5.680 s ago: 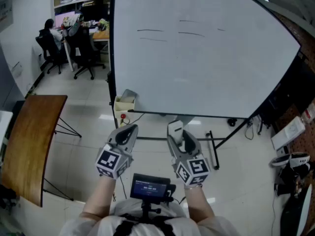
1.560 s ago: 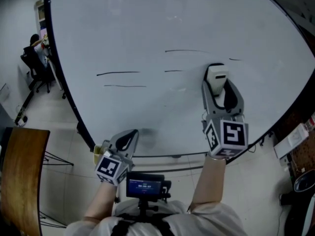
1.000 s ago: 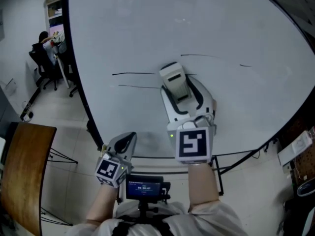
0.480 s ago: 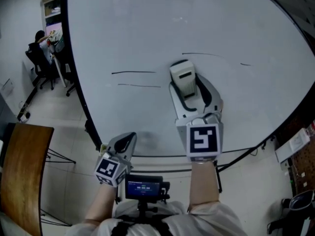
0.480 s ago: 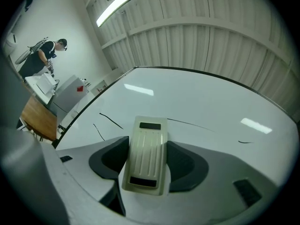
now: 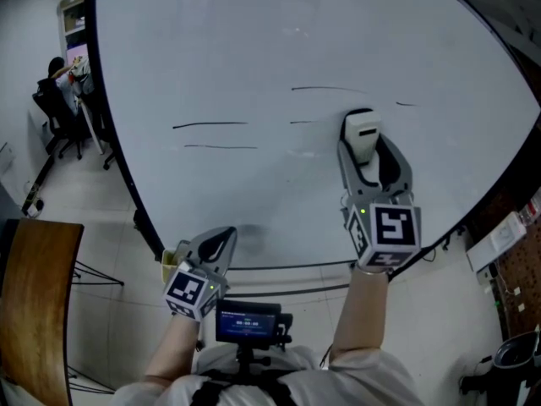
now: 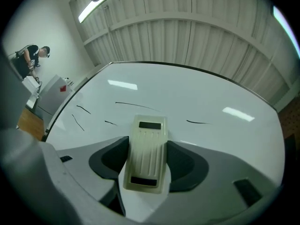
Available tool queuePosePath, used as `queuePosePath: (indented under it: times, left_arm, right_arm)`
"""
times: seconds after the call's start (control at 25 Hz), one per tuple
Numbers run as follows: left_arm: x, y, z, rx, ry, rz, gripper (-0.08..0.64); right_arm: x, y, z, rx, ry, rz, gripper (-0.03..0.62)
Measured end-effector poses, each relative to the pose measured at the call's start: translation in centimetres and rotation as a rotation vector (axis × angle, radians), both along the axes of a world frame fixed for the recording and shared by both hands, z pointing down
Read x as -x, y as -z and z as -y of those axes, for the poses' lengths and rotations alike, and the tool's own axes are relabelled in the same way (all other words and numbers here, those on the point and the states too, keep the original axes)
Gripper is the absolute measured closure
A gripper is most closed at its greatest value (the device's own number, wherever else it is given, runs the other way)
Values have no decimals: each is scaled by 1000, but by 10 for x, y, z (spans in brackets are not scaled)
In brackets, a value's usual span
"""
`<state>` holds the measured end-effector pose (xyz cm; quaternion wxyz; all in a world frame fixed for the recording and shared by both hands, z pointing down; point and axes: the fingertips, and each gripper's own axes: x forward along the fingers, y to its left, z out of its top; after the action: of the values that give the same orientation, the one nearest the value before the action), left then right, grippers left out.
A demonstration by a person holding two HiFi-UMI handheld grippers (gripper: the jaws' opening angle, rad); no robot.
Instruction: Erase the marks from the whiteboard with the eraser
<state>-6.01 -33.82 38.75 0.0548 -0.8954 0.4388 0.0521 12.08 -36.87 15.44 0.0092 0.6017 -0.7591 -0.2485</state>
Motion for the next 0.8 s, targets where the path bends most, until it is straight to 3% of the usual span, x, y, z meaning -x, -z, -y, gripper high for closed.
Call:
queuePosePath:
  times: [0.2, 0.4, 0.56, 0.8]
  left_arm:
    - [-1, 3, 0, 21, 19, -14, 552]
    - [1, 0, 2, -3, 25, 10, 552]
    - [8, 1, -1, 14, 48, 0, 552]
    - [29, -3, -5, 25, 87, -2, 552]
  right_arm:
    - [-38, 0, 4, 7, -52, 67, 330]
    - [-34, -1, 1, 5, -66, 60, 331]
    - [16, -7, -7, 22, 31, -37, 331]
    - [115, -17, -21, -16, 124, -308, 331]
